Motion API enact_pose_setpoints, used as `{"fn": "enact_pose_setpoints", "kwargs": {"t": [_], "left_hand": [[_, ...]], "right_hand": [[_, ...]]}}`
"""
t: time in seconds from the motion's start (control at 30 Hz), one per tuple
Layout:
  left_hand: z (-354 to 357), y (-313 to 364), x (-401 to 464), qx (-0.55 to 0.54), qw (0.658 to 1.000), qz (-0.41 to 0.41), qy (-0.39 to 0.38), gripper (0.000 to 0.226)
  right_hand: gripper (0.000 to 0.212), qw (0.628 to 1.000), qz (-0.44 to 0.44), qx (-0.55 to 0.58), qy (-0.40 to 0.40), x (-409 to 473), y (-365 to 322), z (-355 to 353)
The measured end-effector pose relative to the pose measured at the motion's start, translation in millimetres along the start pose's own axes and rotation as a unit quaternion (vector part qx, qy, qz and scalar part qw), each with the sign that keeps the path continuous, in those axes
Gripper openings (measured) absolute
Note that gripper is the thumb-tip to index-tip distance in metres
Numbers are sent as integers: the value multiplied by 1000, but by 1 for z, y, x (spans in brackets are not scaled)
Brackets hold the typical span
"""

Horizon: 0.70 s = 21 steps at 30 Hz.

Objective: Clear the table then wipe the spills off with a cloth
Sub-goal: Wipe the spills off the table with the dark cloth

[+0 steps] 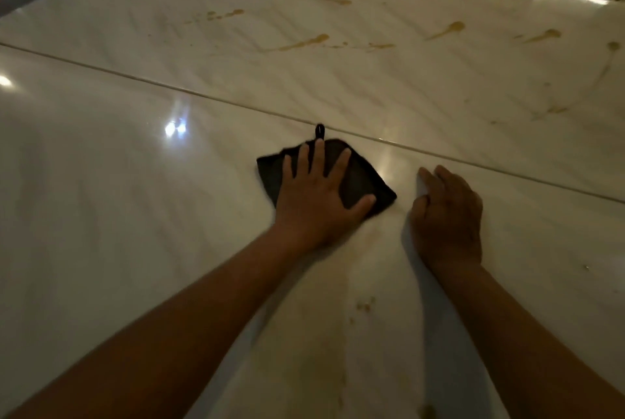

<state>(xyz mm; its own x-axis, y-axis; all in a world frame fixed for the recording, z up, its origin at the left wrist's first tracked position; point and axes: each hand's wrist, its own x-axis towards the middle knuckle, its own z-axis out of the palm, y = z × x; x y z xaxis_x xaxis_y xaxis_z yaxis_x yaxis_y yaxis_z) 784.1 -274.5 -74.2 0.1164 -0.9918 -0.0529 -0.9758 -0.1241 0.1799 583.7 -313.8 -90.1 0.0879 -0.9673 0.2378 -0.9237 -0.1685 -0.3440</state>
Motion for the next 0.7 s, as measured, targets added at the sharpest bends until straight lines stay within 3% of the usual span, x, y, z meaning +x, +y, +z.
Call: {"fn": "enact_pose_setpoints", "kwargs": {"t": [0.17,0.27,0.53,0.6,0.7], "left_hand": [[-13,-17,82,5,996,-89,-13,96],[-8,-9,80,11,995,-100,-9,95],[16,27,-72,15,996,83,-6,92],[12,22,-56,27,998,63,-8,92],[-1,16,-4,6,999,-31,-14,94]], "right_hand": [[58,998,-22,-5,-61,1,6,-12],[61,994,-56,-34,-87,-5,15,-16],[68,996,-51,-36,-56,-11,14,-15],[70,996,-53,-31,-57,-10,15,-13],[69,998,-35,-15,-43,-11,13,-18]]}}
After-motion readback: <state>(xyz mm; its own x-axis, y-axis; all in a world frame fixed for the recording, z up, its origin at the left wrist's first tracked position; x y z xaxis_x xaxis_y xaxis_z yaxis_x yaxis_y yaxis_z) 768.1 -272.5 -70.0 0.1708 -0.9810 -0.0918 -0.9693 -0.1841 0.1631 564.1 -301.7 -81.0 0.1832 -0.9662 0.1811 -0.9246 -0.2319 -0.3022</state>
